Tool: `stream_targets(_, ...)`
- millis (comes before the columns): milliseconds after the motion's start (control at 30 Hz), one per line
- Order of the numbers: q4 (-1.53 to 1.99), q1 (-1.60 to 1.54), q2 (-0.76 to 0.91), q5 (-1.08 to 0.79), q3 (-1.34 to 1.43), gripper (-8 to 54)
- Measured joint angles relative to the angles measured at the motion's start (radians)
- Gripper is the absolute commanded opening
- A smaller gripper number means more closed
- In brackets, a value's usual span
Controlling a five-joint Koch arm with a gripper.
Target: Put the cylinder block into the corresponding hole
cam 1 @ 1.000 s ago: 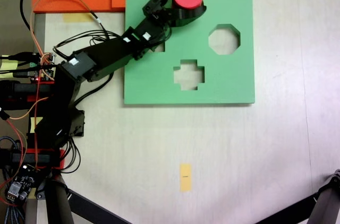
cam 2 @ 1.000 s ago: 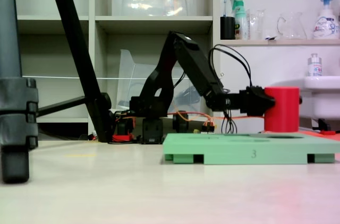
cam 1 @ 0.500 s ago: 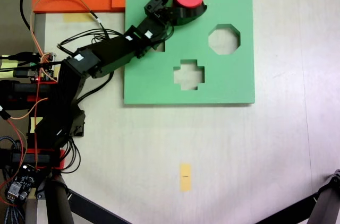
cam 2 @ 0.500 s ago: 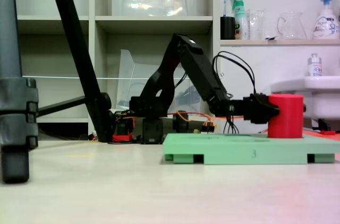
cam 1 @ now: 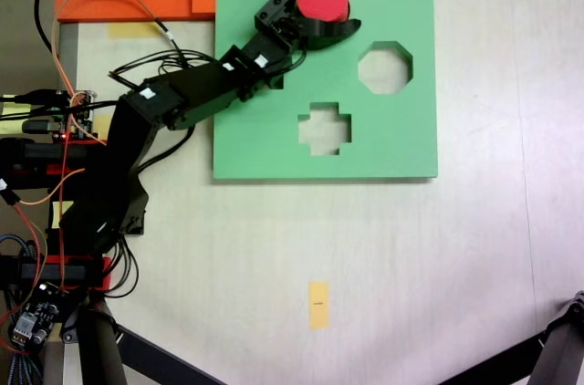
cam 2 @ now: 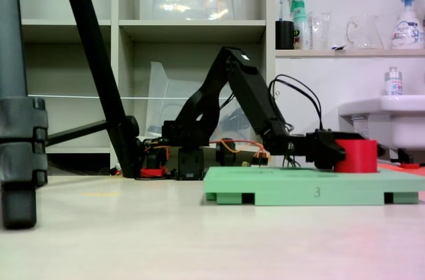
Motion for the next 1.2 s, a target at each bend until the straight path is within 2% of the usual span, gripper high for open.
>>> stream_targets(167, -0.002, -0.014, 0.091, 0.0, 0.11, 52.1)
stream_targets(367, 0.048, -0.018, 0.456, -0.064, 0.219, 52.0)
stream_targets(500, 0.443, 0.008, 0.808, -0.181, 0.221, 51.1)
stream_targets(567, 0.706, 0.051, 0.973, -0.321, 0.221, 44.2)
stream_targets(633, 0.94, 0.158, 1.106, -0.511, 0.222, 40.2)
stream_targets(767, 1.186, 0.425, 1.327, -0.897, 0.37, 37.2)
stream_targets(833, 1.198, 0.575, 1.364, -1.08, 0.472, 37.3)
stream_targets(1000, 1.358, 0.842, 1.364, -1.218, 0.531, 37.2)
stream_targets(1100, 1.331, 0.934, 1.365, -1.413, 0.657, 37.4)
stream_targets(1200, 1.232, 0.943, 1.364, -1.451, 0.792, 37.4)
